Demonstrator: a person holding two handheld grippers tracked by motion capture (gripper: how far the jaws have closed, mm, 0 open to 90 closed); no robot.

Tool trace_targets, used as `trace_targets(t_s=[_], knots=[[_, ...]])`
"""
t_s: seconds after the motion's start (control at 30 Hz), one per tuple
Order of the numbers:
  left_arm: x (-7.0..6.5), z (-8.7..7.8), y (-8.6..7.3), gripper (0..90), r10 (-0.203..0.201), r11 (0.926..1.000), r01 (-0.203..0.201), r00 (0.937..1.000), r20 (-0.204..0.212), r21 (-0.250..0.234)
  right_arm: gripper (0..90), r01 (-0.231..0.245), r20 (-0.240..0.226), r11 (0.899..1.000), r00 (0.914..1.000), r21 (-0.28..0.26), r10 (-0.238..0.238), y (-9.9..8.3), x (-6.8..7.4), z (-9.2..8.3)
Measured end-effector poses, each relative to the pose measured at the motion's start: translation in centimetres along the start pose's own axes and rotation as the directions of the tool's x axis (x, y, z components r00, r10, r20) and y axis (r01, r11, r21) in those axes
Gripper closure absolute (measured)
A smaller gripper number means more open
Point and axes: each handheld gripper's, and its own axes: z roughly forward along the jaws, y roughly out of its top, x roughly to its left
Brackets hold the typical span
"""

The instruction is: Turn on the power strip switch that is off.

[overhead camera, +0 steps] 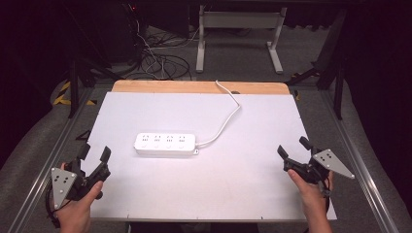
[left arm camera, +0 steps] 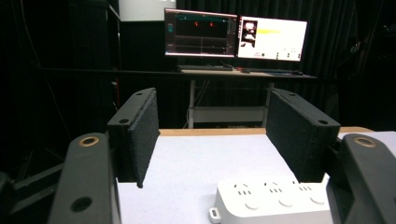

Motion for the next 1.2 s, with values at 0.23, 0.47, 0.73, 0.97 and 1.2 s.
trace_targets(t_s=[0.23,0.47,0.73,0.97,1.2], knots=[[-1.2,0.7,0.3,38.1,0.03,0.9995,-0.03,0.9993,0.021,0.008,13.3,0.003,-0.011,1.0,0.9999,0.0,-0.003,0.0,0.3,0.0],[-1.7,1.2,0.1,48.0,0.046,0.9984,-0.047,0.9985,0.031,0.03,13.2,0.009,-0.019,1.0,0.9998,0.01,-0.009,-0.1,0.5,0.2],[-1.6,1.5,0.1,56.2,0.028,0.9983,-0.03,0.9988,0.041,0.05,13.3,0.011,-0.021,1.0,0.9997,0.015,-0.01,-0.1,0.7,0.4],[-1.8,1.9,0.4,63.4,0.036,0.997,-0.04,0.9974,0.063,0.066,13.4,0.013,-0.022,1.0,0.9997,0.015,-0.013,0.0,0.8,0.6],[-2.0,2.2,0.7,67.2,0.049,0.9957,-0.054,0.9963,0.071,0.075,13.3,0.012,-0.025,1.0,0.9996,0.019,-0.011,-0.1,0.9,0.8]])
